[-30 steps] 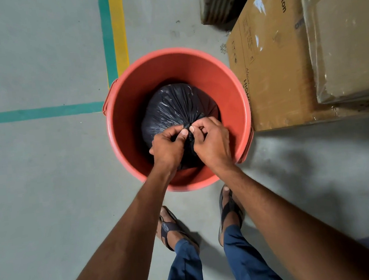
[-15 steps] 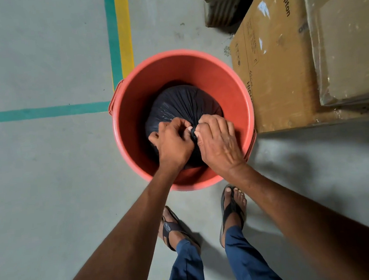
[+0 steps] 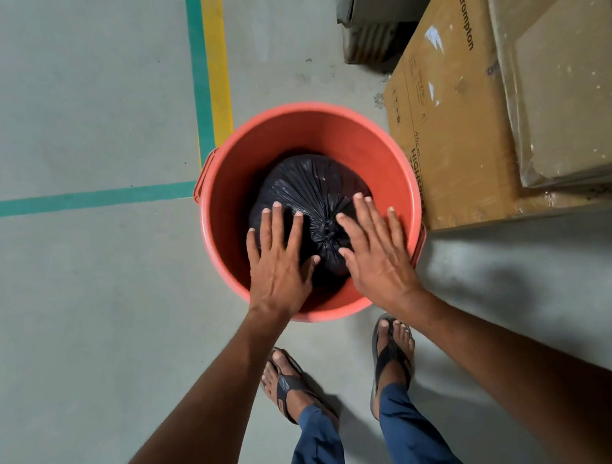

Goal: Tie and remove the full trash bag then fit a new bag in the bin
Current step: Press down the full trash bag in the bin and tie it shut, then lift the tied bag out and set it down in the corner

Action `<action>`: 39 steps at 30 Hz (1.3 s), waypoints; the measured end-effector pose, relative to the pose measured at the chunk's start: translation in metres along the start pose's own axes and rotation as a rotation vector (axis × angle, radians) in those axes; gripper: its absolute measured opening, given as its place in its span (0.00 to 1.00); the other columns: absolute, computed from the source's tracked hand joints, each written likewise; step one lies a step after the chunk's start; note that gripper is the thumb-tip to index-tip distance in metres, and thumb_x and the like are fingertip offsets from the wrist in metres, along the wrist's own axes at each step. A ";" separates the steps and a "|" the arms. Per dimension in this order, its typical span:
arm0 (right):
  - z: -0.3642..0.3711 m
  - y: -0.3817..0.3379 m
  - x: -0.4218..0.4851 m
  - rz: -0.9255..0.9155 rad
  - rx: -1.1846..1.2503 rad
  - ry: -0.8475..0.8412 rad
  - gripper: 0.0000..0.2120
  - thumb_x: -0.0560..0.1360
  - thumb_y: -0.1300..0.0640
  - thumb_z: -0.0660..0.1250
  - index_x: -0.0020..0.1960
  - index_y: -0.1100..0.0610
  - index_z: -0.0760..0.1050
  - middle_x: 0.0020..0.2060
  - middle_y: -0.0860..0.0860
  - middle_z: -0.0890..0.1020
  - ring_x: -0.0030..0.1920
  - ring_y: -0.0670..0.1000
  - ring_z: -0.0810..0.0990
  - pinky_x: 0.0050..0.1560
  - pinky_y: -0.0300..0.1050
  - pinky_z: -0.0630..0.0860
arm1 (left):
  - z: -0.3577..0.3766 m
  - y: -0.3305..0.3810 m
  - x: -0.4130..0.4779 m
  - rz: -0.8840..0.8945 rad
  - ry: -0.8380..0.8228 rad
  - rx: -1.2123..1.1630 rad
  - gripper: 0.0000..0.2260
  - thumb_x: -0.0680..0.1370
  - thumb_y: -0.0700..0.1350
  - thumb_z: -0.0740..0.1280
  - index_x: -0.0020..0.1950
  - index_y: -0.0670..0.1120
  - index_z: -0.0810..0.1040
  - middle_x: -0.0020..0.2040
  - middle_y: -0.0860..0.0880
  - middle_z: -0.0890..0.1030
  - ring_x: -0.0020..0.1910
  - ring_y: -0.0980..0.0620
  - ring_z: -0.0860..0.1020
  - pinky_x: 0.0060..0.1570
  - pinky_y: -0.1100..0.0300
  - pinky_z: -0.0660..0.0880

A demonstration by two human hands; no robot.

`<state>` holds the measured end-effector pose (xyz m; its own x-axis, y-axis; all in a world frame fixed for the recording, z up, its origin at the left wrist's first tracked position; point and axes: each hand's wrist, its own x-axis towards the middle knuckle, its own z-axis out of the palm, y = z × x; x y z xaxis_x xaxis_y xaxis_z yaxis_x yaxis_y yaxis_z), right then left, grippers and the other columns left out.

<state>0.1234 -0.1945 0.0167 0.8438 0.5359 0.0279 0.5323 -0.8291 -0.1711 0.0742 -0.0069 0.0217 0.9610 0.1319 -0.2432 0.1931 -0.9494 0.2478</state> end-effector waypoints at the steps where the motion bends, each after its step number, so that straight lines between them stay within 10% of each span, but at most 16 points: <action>1: -0.001 0.003 -0.001 0.061 0.009 -0.008 0.32 0.79 0.52 0.66 0.79 0.56 0.59 0.81 0.63 0.56 0.81 0.62 0.56 0.76 0.69 0.56 | 0.001 -0.001 0.000 -0.002 0.014 0.030 0.34 0.80 0.60 0.65 0.82 0.50 0.59 0.84 0.41 0.50 0.83 0.40 0.50 0.78 0.38 0.52; 7: 0.000 0.014 0.013 0.101 -0.106 -0.180 0.36 0.78 0.47 0.67 0.80 0.59 0.61 0.80 0.65 0.57 0.81 0.67 0.53 0.77 0.71 0.52 | 0.006 -0.003 0.009 -0.001 0.046 0.119 0.31 0.82 0.60 0.61 0.82 0.49 0.61 0.84 0.41 0.49 0.83 0.41 0.46 0.78 0.35 0.45; 17: 0.009 0.016 0.030 0.003 -0.076 -0.009 0.06 0.79 0.61 0.67 0.55 0.60 0.79 0.74 0.62 0.71 0.76 0.63 0.68 0.75 0.64 0.65 | 0.003 -0.006 0.022 0.109 0.220 0.128 0.04 0.78 0.44 0.71 0.51 0.46 0.80 0.79 0.41 0.67 0.81 0.39 0.58 0.74 0.35 0.52; 32: -0.026 0.012 0.035 -0.006 -0.065 0.009 0.11 0.71 0.68 0.67 0.51 0.58 0.76 0.78 0.62 0.65 0.78 0.64 0.64 0.77 0.67 0.56 | -0.047 0.004 0.020 0.077 0.157 0.099 0.08 0.74 0.39 0.68 0.52 0.44 0.84 0.82 0.44 0.60 0.82 0.40 0.53 0.74 0.37 0.48; 39: -0.115 -0.006 0.030 -0.015 0.021 0.123 0.06 0.75 0.67 0.64 0.49 0.58 0.74 0.79 0.65 0.61 0.79 0.64 0.61 0.78 0.65 0.56 | -0.138 0.025 -0.003 0.134 0.382 0.058 0.08 0.71 0.37 0.70 0.47 0.46 0.84 0.80 0.43 0.65 0.80 0.42 0.54 0.73 0.39 0.52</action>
<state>0.1535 -0.1922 0.1319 0.8383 0.5240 0.1508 0.5447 -0.8166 -0.1908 0.1037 0.0087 0.1576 0.9834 0.0923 0.1564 0.0604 -0.9784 0.1979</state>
